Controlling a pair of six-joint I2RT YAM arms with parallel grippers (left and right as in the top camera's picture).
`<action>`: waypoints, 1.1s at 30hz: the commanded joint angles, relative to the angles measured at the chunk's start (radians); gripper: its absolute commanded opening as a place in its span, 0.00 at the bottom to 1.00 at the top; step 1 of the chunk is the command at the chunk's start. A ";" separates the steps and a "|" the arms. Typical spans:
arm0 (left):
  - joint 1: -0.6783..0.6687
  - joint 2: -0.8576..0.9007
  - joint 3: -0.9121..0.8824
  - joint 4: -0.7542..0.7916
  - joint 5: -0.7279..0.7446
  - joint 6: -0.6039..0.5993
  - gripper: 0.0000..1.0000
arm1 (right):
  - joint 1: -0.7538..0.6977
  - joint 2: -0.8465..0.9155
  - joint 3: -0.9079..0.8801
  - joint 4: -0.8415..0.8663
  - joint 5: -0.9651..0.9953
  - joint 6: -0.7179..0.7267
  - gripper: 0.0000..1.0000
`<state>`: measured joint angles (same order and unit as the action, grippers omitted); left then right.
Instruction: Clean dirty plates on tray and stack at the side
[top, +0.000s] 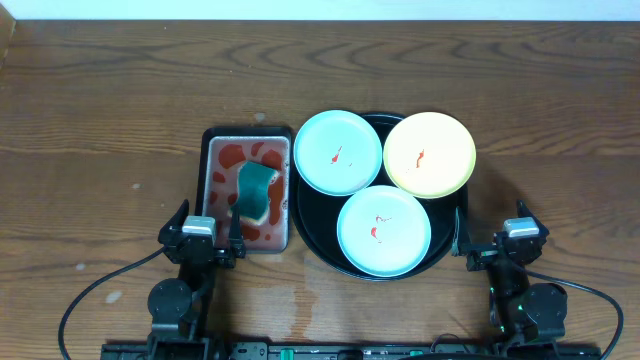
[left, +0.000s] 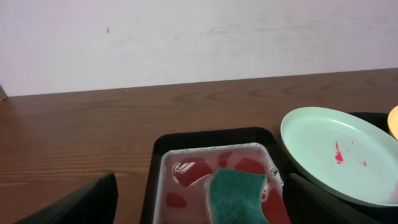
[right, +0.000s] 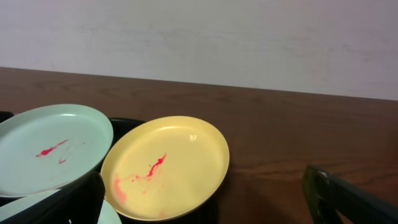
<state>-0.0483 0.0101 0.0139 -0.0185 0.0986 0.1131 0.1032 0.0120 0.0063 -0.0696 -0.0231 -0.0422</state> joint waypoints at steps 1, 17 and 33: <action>0.004 -0.006 -0.010 -0.042 0.029 0.017 0.85 | -0.007 -0.005 -0.001 -0.004 -0.003 -0.015 0.99; 0.004 -0.006 -0.009 -0.042 0.044 -0.111 0.85 | -0.007 -0.005 -0.001 0.003 -0.073 0.003 0.99; 0.004 0.332 0.352 -0.413 0.051 -0.231 0.85 | -0.007 0.159 0.149 -0.139 -0.082 0.176 0.99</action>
<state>-0.0483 0.2642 0.2501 -0.4068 0.1329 -0.1017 0.1032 0.1154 0.0750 -0.1894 -0.0826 0.1024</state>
